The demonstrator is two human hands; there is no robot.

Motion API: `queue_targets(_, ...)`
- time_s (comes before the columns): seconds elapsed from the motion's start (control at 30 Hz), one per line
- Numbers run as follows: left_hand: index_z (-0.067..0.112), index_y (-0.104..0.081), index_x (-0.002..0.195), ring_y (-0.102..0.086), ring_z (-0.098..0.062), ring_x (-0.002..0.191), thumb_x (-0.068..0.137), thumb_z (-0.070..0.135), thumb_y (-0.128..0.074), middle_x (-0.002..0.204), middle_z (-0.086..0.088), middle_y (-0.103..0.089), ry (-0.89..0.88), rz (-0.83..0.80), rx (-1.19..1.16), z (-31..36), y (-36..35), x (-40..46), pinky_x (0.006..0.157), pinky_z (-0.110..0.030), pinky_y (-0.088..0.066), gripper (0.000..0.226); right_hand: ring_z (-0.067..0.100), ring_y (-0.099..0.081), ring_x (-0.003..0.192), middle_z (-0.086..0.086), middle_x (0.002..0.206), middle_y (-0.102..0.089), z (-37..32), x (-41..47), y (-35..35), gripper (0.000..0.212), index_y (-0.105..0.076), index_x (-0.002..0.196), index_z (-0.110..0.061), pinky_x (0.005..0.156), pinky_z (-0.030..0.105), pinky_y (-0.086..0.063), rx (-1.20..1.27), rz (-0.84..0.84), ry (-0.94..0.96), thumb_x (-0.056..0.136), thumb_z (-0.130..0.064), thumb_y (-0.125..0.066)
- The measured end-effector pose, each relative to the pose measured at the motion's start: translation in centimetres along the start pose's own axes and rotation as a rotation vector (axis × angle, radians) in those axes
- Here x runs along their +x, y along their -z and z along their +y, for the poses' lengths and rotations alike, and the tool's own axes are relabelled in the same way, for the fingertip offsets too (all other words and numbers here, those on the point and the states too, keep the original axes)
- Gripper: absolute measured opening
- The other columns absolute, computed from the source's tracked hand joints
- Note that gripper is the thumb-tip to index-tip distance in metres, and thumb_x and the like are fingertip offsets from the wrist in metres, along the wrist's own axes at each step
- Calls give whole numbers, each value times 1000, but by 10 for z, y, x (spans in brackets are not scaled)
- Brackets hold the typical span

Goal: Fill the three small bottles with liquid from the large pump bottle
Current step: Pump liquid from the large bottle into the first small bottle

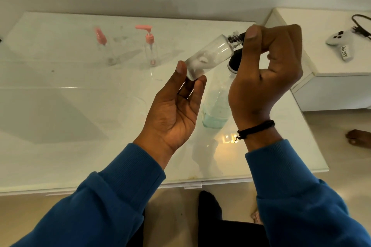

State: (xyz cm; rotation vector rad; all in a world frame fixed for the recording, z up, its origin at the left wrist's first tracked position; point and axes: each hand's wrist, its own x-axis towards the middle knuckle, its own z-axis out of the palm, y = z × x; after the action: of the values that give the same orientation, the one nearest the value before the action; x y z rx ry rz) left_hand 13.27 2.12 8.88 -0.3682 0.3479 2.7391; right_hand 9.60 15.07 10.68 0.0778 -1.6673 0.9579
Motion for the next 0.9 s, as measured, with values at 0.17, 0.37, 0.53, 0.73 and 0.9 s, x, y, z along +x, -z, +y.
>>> queue_targets(0.17, 4, -67, 121, -71, -20, 89, 70, 20, -76, 110, -13, -71, 4, -2, 6, 0, -1, 0, 62, -23, -59, 55, 26, -50, 70, 12, 69, -58, 2, 3, 2, 30, -62, 67, -1, 66, 47, -43, 6, -12, 15, 97, -6, -61)
queue_targets(0.37, 4, -69, 117, -71, -20, 89, 71, 20, -75, 112, -14, -71, -7, 6, 8, -1, 0, -1, 62, -23, -60, 49, 20, -47, 72, 11, 71, -56, 2, -2, 1, 28, -62, 69, -2, 64, 49, -42, 17, -15, -9, 97, -5, -60)
queue_targets(0.53, 4, -67, 119, -72, -21, 88, 72, 20, -73, 110, -14, -72, -2, 1, 4, -1, -2, -1, 62, -24, -60, 50, 25, -48, 70, 13, 69, -56, 2, 4, 2, 29, -61, 67, -2, 64, 46, -41, 21, -13, -8, 96, -7, -61)
queue_targets(0.73, 5, -65, 126, -72, -21, 91, 71, 20, -76, 114, -14, -71, -6, 10, -6, 0, 2, -1, 63, -23, -60, 58, 18, -49, 73, 9, 71, -58, 2, -3, 2, 27, -64, 71, -2, 65, 48, -43, 37, -32, -30, 97, -6, -61)
queue_targets(0.9, 4, -69, 117, -72, -21, 87, 68, 20, -76, 109, -14, -72, 0, -4, -3, -1, -1, 0, 61, -24, -59, 52, 15, -45, 72, 10, 69, -55, 0, 4, 1, 29, -62, 68, -3, 64, 44, -41, 29, -12, -17, 97, -7, -61)
